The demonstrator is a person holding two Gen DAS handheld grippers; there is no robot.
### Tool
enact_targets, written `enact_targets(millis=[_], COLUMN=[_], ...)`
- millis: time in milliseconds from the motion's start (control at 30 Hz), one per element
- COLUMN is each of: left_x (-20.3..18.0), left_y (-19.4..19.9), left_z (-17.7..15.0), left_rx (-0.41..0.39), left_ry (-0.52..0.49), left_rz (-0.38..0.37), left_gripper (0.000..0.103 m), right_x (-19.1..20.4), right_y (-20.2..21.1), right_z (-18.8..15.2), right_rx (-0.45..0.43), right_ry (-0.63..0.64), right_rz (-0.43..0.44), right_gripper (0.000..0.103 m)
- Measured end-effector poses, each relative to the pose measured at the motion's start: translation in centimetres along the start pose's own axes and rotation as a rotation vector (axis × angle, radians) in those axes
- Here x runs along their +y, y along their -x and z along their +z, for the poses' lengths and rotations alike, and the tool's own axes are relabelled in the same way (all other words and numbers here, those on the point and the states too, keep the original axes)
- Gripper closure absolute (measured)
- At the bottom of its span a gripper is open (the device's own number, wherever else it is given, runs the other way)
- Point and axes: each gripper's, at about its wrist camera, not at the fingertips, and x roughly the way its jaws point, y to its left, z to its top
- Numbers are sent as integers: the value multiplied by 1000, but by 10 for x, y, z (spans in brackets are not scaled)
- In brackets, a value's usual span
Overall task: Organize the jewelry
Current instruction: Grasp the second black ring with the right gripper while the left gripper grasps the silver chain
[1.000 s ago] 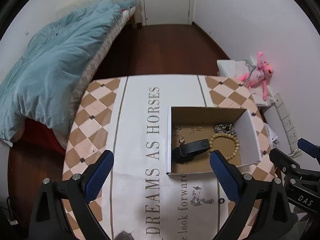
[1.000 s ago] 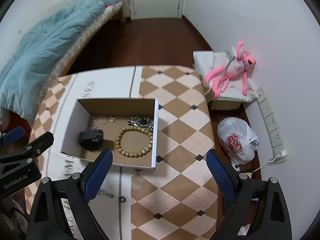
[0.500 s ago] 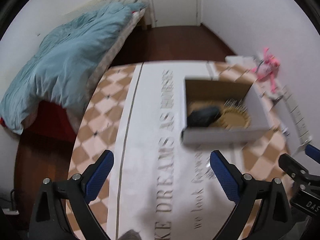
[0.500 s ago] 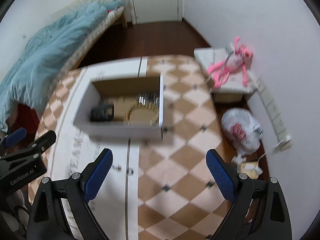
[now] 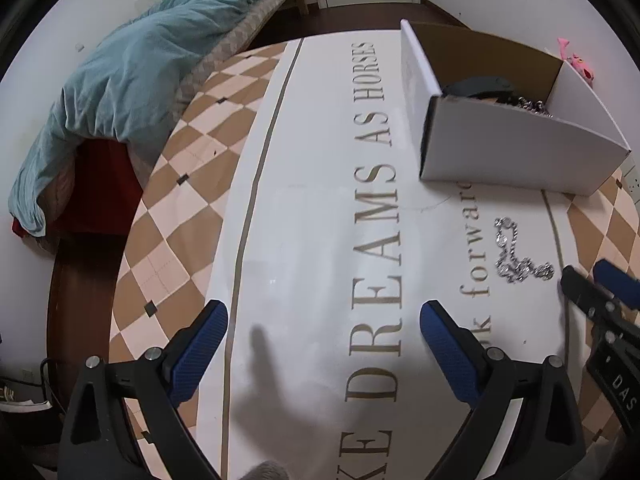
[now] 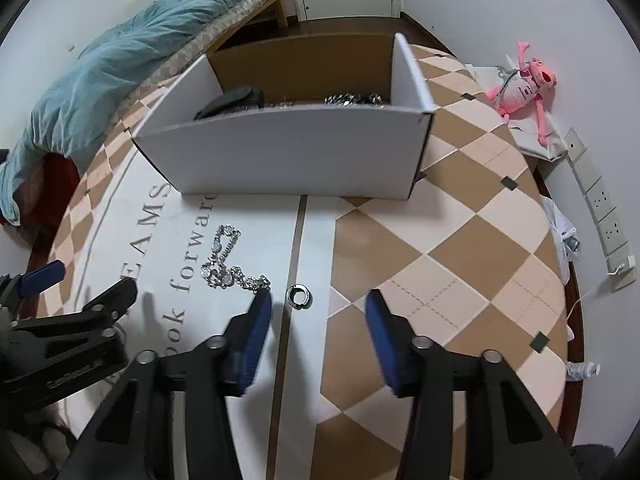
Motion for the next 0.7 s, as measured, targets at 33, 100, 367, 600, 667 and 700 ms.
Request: enact_targets(millis=[33,100,367,600,667,700], left_x=[0,1,-13,-50,-63,-68], left_y=[-1,-2,2,6,4,3], left_z=[-1,-2,3,12,14,15], left_rx=[1,5,-13,-16,-20,-21], left_ry=[-2,-4,-36,-35,-48,-56], left_rz=[2,1,-39,-167,-192,-202], left_gripper=[5,5,5,5,6,10], right_x=[2,7,-3,-45,-55,-58], right_y=[-1,-2,5,23,24,24], right_z=[1,0,-2,-3,-3,-3], right_rx=[-7,-20,-38,-65,-63,-62], right_ry=[7,32,20,-100,-119,-128], right_rz=[-3,-12,-20,-59,-69,-70], right_gripper=[60,69,90,90,90,90])
